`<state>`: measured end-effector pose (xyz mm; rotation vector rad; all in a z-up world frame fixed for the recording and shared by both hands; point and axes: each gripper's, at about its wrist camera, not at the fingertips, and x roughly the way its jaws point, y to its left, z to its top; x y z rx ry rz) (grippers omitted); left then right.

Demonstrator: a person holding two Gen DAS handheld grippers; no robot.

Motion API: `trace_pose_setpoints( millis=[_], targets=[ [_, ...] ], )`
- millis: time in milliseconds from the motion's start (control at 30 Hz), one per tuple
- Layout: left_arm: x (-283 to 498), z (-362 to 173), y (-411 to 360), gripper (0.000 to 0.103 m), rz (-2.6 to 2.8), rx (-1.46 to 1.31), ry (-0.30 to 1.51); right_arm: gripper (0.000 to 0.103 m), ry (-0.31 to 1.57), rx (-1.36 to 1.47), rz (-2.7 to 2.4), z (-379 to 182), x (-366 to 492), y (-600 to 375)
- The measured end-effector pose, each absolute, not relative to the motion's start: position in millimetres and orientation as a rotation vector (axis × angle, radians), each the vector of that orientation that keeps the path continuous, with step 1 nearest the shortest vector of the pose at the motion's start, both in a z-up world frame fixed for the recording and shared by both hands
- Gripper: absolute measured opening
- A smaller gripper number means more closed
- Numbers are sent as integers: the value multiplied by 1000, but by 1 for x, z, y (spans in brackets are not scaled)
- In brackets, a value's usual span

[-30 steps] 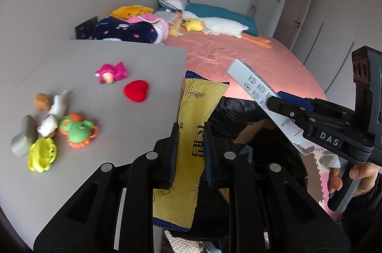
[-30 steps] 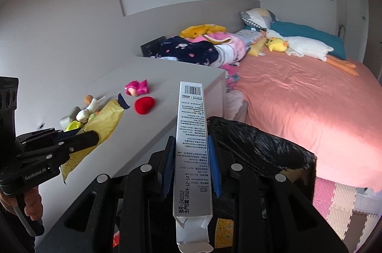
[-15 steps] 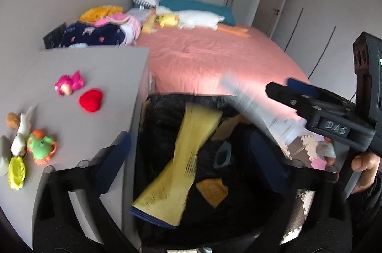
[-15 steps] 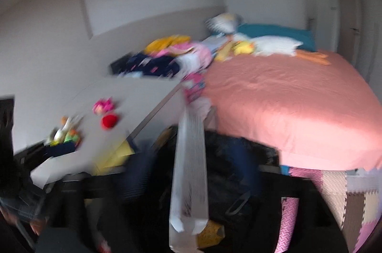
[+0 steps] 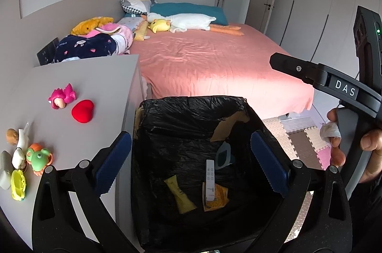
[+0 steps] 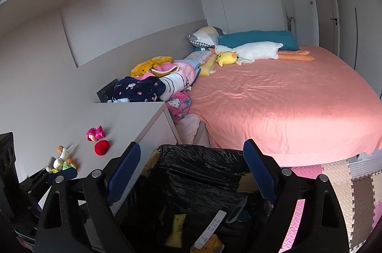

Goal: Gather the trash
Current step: 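Drop the wrapper and white box into the trash bag with both grippers, then grasp the red heart with the right gripper while the left grasps the grey pipe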

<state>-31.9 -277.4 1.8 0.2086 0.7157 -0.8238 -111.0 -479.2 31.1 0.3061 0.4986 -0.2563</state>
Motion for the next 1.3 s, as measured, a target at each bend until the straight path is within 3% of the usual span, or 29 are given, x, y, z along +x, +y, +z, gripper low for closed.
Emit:
trace_pose_setpoints(
  millis=[467,1300],
  targets=[
    [-23,0,-253,97,-752,211,715,88,525,283,-193,30,-88,-453],
    [29,-7,-136,97,-528,135,734,88,640,223,-37,4,-1,-363]
  ],
)
